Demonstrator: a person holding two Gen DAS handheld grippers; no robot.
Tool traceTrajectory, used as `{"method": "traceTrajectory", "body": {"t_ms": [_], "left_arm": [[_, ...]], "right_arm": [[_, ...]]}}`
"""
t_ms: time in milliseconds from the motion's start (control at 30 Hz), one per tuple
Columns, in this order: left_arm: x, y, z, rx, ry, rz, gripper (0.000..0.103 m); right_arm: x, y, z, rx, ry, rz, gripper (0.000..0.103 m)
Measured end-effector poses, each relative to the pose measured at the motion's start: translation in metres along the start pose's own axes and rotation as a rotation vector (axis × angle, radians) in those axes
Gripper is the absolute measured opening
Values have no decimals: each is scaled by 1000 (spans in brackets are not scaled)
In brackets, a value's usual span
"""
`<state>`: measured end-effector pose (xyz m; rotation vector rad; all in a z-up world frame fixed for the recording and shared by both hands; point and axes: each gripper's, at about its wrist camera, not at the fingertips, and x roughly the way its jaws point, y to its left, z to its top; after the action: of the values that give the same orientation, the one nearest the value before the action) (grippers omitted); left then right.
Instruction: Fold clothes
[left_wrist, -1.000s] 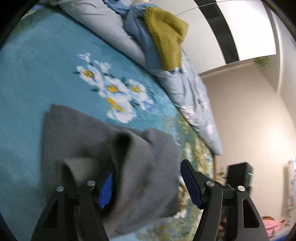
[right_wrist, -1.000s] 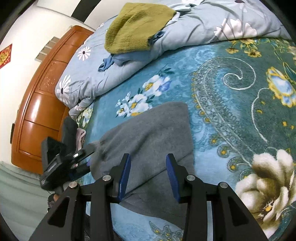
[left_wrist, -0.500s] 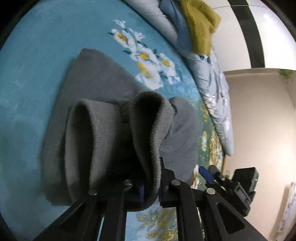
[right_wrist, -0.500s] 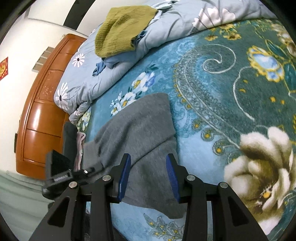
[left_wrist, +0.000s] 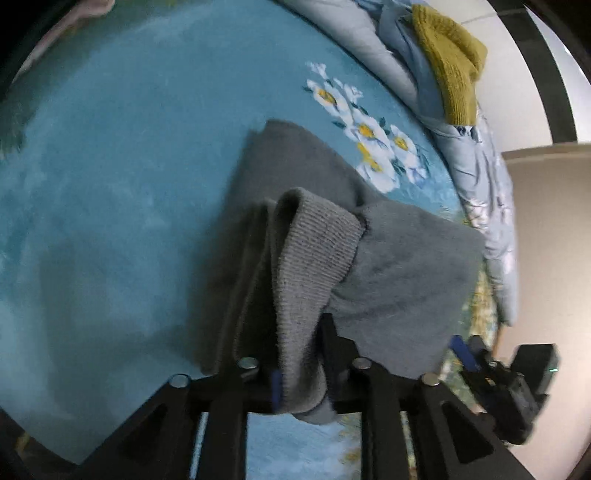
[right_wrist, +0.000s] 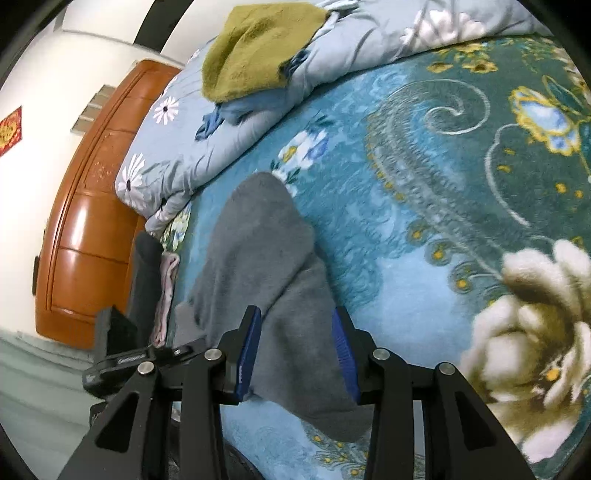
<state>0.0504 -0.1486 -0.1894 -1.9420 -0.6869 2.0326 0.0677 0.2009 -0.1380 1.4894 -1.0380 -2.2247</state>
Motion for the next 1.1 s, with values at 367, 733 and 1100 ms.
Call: {"method": "traceTrajectory", "body": {"t_ms": [367,733,1100], "left_arm": [[28,23,-3,-18,101,91,70],[8,22,-5,-2,43,-82,26],[9,-15,-12,221,10,178,38]], "right_arm": [[13,16,4,-47,15,2,42],[9,4,5,-21,11,-2,43],[15,7,9,-22,20,-10,44]]}}
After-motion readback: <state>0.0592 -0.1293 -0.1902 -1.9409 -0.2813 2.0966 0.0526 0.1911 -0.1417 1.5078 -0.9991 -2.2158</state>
